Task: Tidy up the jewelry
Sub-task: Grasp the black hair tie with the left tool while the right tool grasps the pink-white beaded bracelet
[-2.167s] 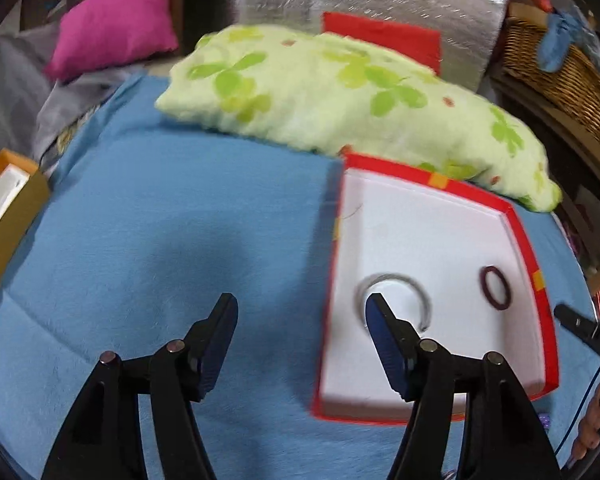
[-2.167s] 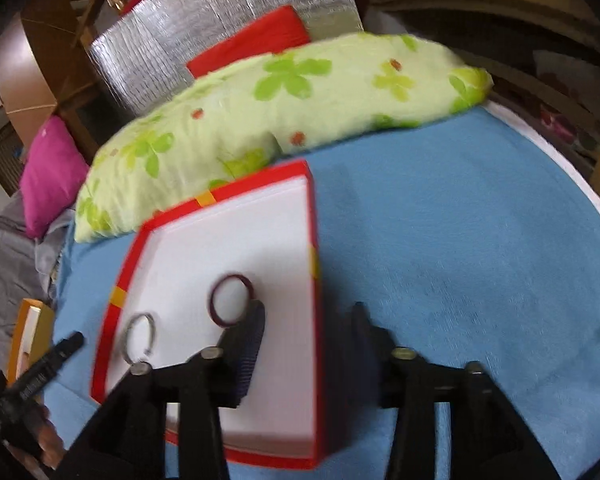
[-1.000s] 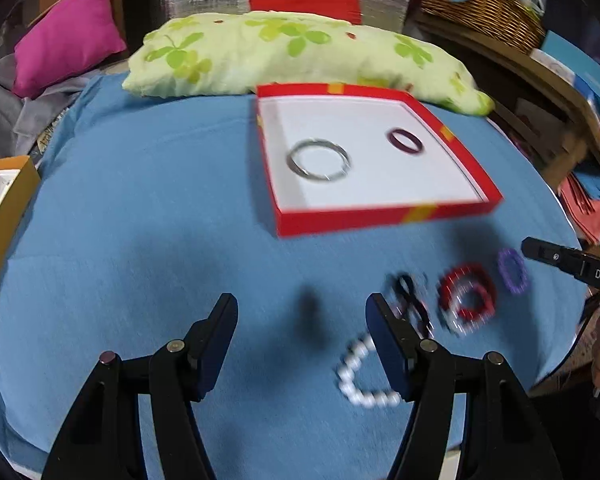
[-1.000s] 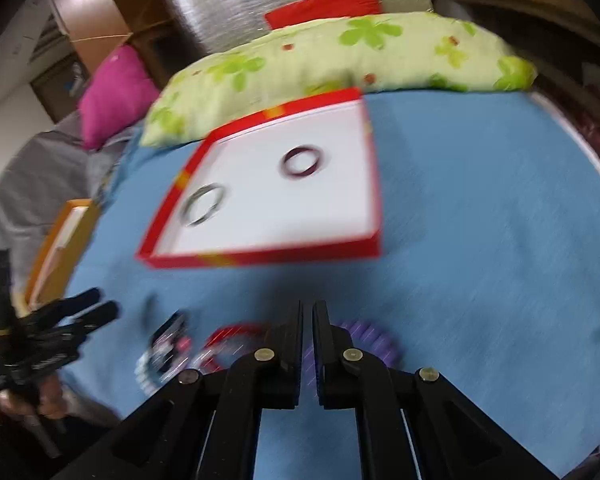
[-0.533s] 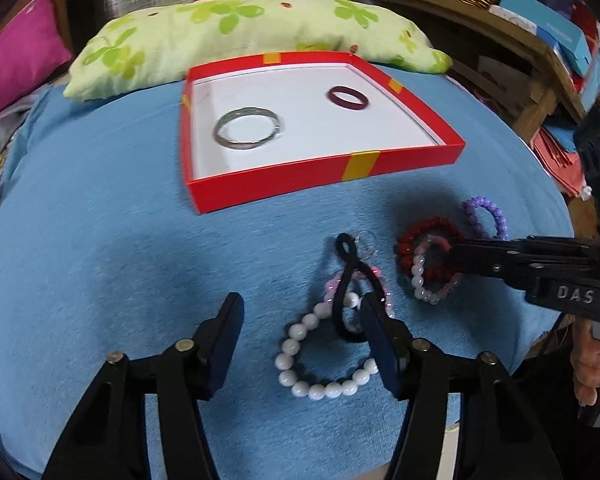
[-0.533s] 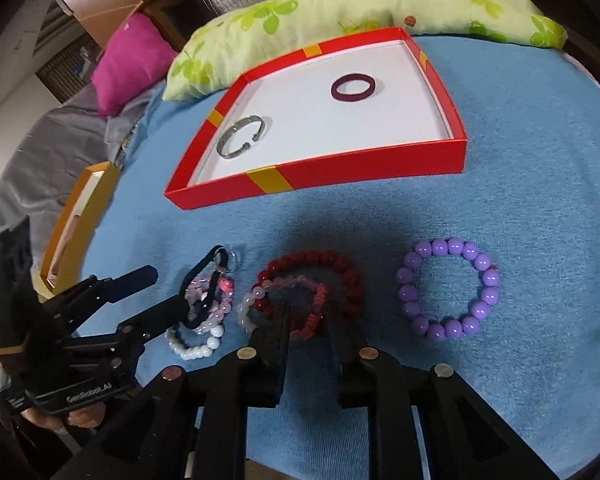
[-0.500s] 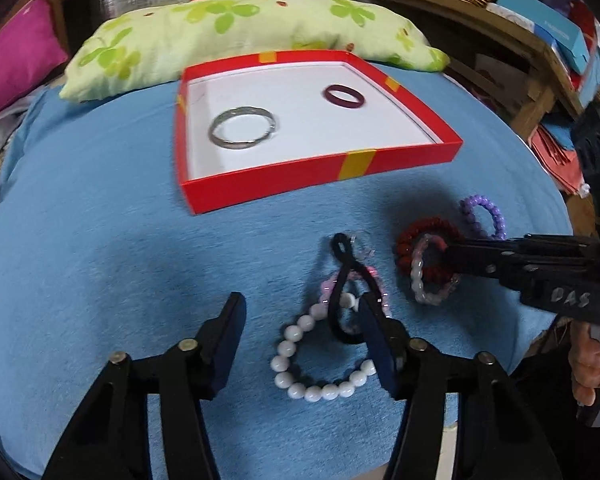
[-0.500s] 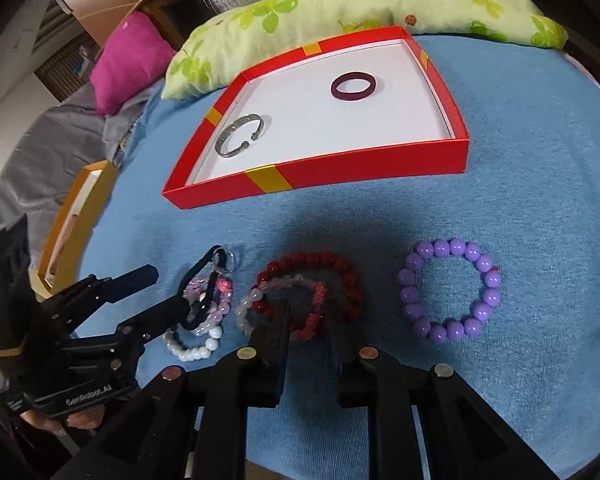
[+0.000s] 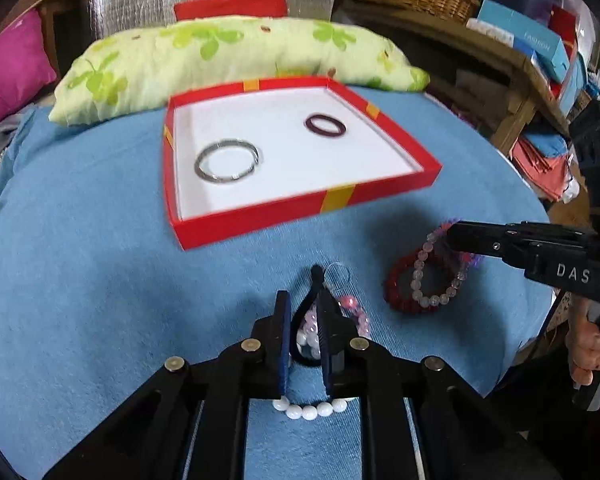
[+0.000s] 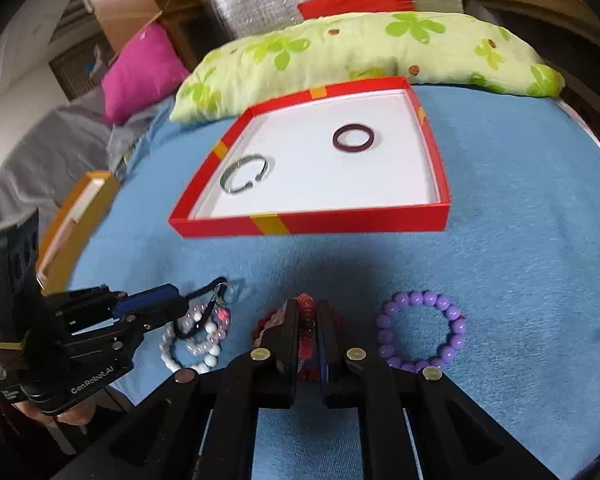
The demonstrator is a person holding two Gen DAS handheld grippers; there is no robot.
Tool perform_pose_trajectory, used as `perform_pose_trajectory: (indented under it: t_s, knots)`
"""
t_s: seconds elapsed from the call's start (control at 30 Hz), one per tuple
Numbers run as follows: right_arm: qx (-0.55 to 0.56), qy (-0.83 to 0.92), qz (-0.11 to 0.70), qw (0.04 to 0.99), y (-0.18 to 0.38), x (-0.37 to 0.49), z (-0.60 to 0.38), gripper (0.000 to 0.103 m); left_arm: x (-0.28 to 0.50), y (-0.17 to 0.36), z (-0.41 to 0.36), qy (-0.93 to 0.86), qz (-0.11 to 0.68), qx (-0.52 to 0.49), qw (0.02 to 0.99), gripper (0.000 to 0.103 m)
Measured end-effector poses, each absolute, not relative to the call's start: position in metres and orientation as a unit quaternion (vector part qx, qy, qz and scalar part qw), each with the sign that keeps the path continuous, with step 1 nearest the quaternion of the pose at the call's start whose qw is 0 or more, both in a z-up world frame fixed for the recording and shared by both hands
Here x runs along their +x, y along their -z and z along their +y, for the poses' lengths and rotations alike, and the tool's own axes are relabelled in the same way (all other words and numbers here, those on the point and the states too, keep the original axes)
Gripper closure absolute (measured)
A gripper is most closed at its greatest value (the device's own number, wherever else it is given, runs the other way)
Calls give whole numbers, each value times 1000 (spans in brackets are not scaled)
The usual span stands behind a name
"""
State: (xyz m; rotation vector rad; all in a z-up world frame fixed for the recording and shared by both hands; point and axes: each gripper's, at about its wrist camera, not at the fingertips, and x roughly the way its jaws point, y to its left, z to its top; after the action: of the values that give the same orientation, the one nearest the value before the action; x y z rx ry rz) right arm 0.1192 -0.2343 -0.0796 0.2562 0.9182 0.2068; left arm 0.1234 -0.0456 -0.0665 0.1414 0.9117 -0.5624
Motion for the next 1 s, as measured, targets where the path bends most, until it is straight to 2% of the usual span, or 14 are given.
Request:
perform_pose_trajectory:
  t_s: [0.4,0.5,0.57,0.77,0.8,0.87,1.0]
  knots:
    - [189,-132,393,890,59,117,-247,95,132,51,-29,272,418,37,866,91]
    - [190,-131,400,887,63,119,-246,95,132,62,-38,270,439,54,855,86]
    - [189,-130,403,886,65,120,-246,95,133,73,-47,274,458,65,843,77]
    - [185,-134,406,885,68,121,-242,95,139,91,-58,275,481,67,830,76]
    - [184,-134,406,885,68,121,-241,95,140,89,-58,276,479,60,831,78]
    - [181,-133,406,886,68,120,-241,95,139,85,-57,283,468,54,836,90]
    - [186,-132,401,887,67,119,-244,95,137,79,-56,287,454,56,842,96]
